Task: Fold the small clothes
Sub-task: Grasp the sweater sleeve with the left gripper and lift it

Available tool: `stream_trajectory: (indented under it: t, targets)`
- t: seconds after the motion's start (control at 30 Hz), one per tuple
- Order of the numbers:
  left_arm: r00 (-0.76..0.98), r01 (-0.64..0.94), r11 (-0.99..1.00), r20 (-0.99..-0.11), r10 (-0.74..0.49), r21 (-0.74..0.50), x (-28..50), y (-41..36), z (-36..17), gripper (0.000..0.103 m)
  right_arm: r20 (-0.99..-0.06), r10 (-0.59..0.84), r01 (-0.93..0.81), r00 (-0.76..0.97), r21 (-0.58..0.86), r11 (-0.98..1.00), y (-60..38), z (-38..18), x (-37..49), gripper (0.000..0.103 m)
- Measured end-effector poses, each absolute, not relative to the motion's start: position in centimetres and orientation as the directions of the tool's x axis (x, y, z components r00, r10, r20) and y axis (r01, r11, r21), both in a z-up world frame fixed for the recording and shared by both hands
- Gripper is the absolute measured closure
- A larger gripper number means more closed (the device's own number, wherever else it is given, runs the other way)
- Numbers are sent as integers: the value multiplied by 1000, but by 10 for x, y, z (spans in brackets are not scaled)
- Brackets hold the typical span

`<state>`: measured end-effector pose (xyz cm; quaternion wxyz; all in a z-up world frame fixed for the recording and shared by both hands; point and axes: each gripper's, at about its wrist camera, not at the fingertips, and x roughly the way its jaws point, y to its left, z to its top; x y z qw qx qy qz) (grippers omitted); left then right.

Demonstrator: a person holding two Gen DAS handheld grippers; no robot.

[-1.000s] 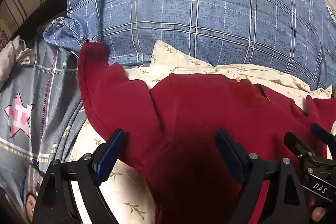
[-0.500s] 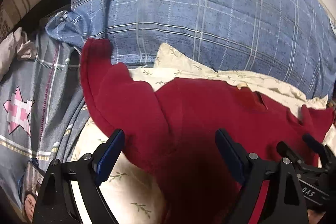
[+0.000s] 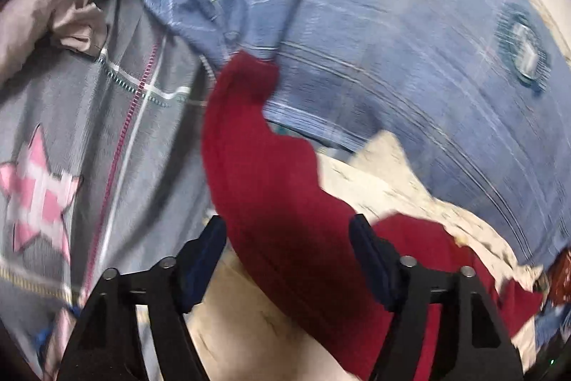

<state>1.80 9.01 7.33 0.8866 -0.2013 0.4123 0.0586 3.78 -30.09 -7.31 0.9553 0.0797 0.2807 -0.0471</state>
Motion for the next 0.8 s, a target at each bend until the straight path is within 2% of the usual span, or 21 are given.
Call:
stream_trajectory:
  t: [0.1, 0.2, 0.3, 0.47, 0.53, 0.6, 0.73, 0.8]
  targets:
    - [617, -315, 918, -787, 4, -242, 48, 106, 55, 46, -547, -42, 132, 836, 125, 983, -300, -73, 39, 0]
    - [581, -342, 907, -814, -1, -245, 75, 120, 31, 57, -554, -41, 128, 831, 118, 985, -300, -74, 41, 0]
    - [557, -349, 904, -830, -13, -248, 99, 127, 10, 58, -566, -37, 124, 824, 115, 986, -301, -77, 44, 0]
    - [573, -333, 912, -820, -8, -241, 136, 135, -6, 67, -577, -34, 120, 816, 113, 986, -301, -80, 47, 0]
    - [568, -332, 900, -822, -48, -282, 149, 140, -16, 89, -582, -39, 120, 813, 102, 987, -300, -81, 48, 0]
    - [557, -356, 880, -828, -70, -314, 153, 150, -26, 98, -586, -41, 120, 809, 96, 988, -299, -81, 49, 0]
    - [577, -374, 867, -815, -61, -329, 143, 159, -24, 100, -587, -31, 117, 809, 109, 987, -301, -81, 48, 0]
    - [584, -370, 881, -812, -26, -295, 136, 158, -20, 95, -585, -24, 118, 811, 123, 985, -303, -81, 48, 0]
